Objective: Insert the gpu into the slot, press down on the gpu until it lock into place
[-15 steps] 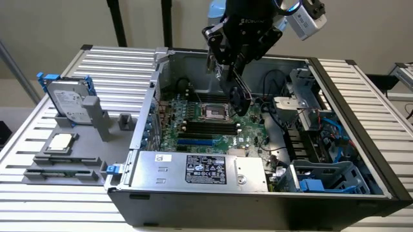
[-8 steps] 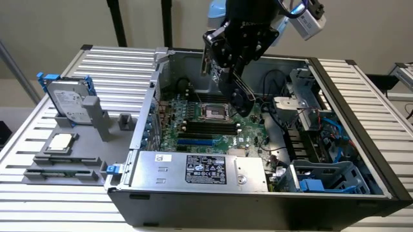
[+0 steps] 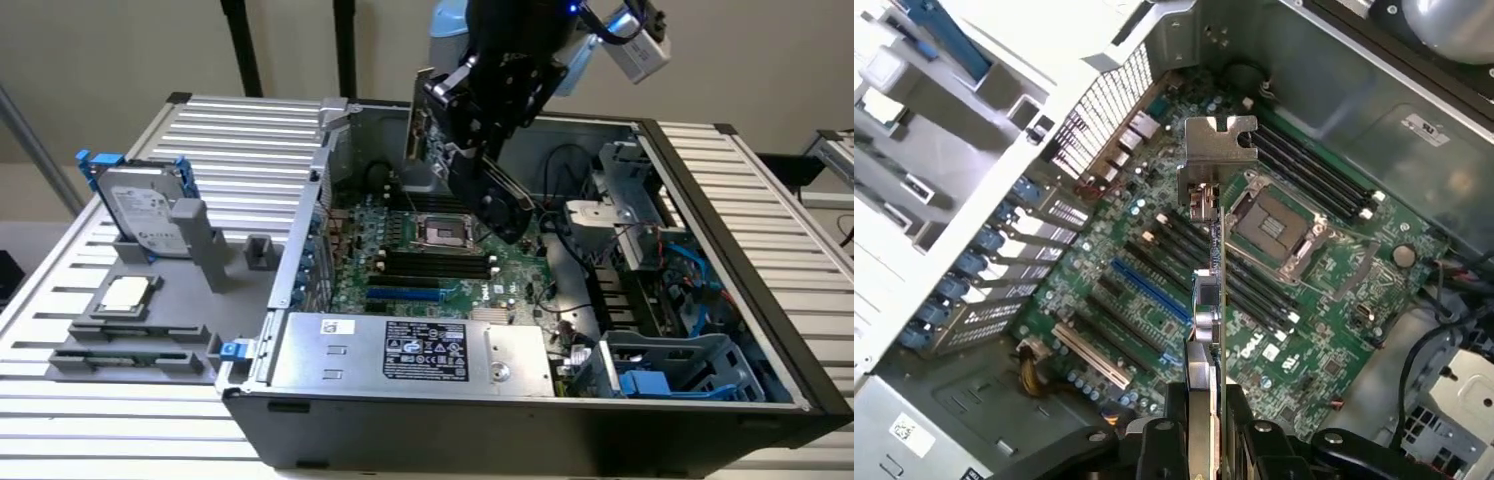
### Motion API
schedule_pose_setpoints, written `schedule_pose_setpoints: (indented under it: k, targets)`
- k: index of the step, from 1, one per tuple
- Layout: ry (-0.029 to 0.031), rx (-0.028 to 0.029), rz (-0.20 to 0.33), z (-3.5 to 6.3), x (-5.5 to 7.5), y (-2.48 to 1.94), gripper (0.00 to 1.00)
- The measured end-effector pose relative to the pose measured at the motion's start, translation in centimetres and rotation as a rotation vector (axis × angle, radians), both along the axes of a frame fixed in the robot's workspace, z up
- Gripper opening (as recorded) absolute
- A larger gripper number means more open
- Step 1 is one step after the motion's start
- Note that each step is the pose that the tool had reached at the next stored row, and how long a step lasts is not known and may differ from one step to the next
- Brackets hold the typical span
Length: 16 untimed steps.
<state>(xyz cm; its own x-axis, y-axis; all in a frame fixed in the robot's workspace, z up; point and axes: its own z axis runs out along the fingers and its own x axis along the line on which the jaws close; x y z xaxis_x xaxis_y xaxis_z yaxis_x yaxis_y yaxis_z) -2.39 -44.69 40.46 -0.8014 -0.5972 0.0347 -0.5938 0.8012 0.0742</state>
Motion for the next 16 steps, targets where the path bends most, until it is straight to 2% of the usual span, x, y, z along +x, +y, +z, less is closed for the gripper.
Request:
schedule_pose_setpoints:
  k: [16]
  targets:
    - [-0.0028,0.0002,0.292,-1.10,0.0,0.00,0.26]
